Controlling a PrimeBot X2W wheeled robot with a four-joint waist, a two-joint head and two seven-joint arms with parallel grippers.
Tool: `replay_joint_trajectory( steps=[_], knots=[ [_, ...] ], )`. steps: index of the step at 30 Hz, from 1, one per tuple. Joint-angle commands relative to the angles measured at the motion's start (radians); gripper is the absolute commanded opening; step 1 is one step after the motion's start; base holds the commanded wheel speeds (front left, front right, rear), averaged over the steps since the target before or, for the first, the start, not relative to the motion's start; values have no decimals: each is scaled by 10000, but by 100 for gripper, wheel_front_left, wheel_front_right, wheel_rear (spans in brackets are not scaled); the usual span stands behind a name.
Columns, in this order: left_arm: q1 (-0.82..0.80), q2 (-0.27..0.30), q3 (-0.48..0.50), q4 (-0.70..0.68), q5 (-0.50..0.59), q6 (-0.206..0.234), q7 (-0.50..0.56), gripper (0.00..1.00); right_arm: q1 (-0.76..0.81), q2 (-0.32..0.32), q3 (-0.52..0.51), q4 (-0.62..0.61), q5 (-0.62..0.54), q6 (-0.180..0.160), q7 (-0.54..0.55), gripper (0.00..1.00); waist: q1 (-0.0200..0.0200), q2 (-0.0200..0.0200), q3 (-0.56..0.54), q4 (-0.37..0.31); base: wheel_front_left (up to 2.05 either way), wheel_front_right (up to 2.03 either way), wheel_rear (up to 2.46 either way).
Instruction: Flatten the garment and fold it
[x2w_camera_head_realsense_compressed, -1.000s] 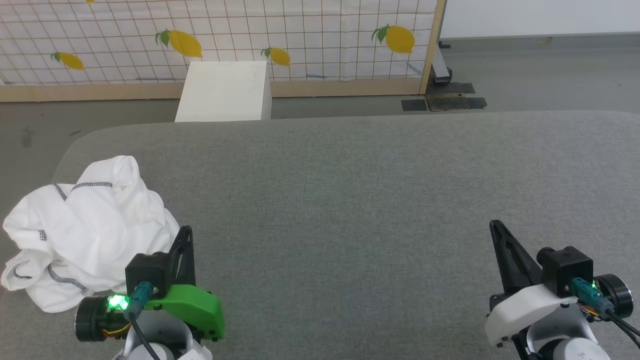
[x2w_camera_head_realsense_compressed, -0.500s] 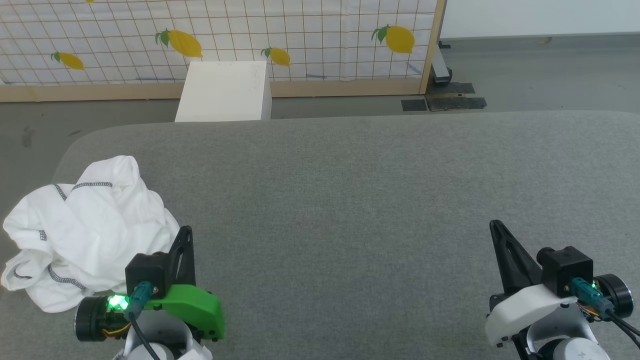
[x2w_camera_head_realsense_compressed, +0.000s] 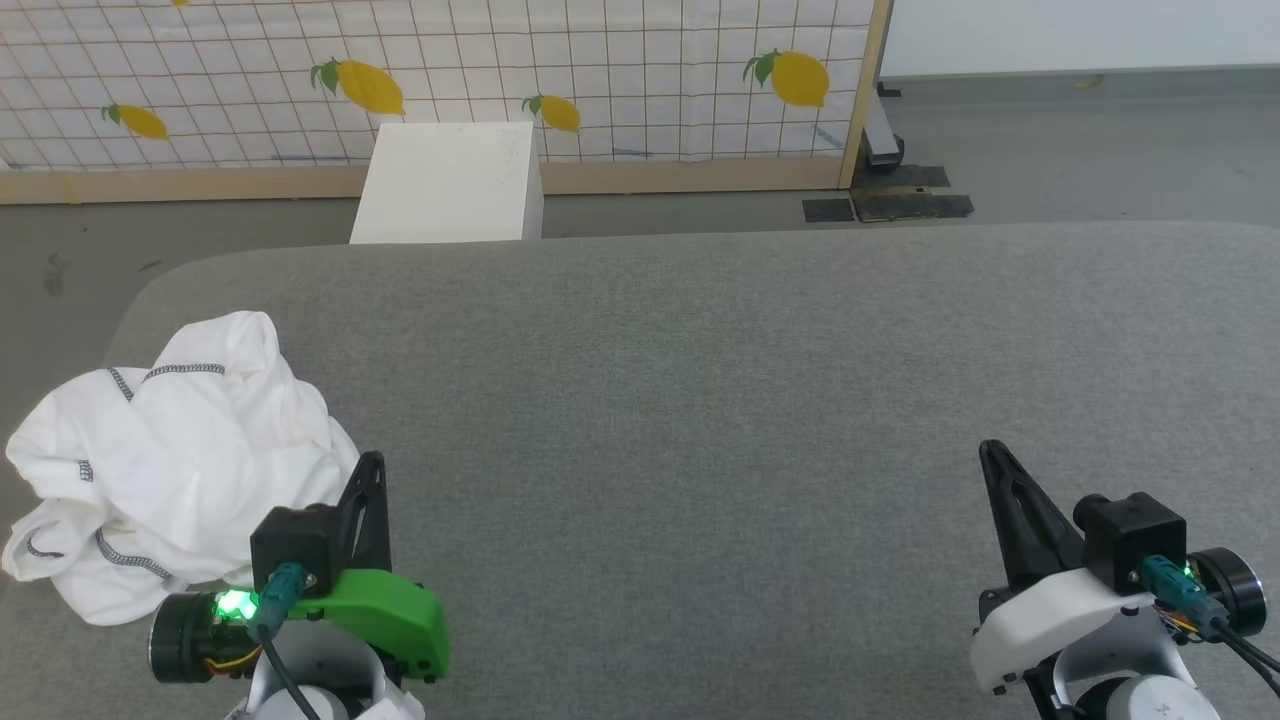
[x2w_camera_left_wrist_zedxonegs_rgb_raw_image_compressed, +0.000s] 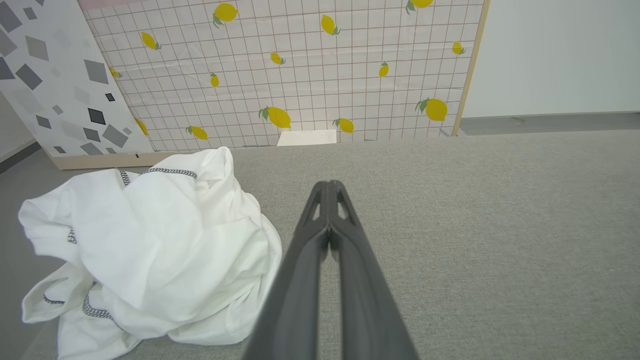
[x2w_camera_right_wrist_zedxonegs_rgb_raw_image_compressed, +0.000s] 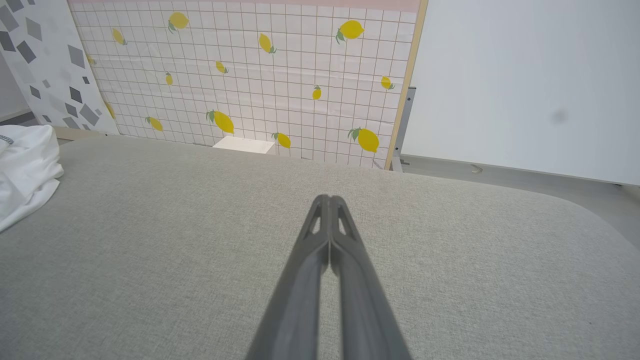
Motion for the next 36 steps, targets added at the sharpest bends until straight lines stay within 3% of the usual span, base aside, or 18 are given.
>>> replay_joint_trajectory(
  steps=[1,11,12,26,36],
  knots=[
    [116,-34,20,-28,128,66,14,0,-142,30,12,16,-64,-15,-3,0,0,0,0,0,0,0,0],
    [116,-34,20,-28,128,66,14,0,-142,30,12,16,-64,-15,-3,0,0,0,0,0,0,0,0],
    [-1,0,-8,2,-10,0,0,100,3,-2,-4,0,4,0,0,100,0,0,0,0,0,0,0],
    [-96,-2,-200,193,-190,88,-245,100,-67,-2,-11,85,95,-1,-217,100,0,0,0,84,0,0,0],
    [-192,11,-309,349,-332,165,-454,100,-126,1,-40,171,125,-3,-378,100,0,0,13,527,0,0,0]
  ],
)
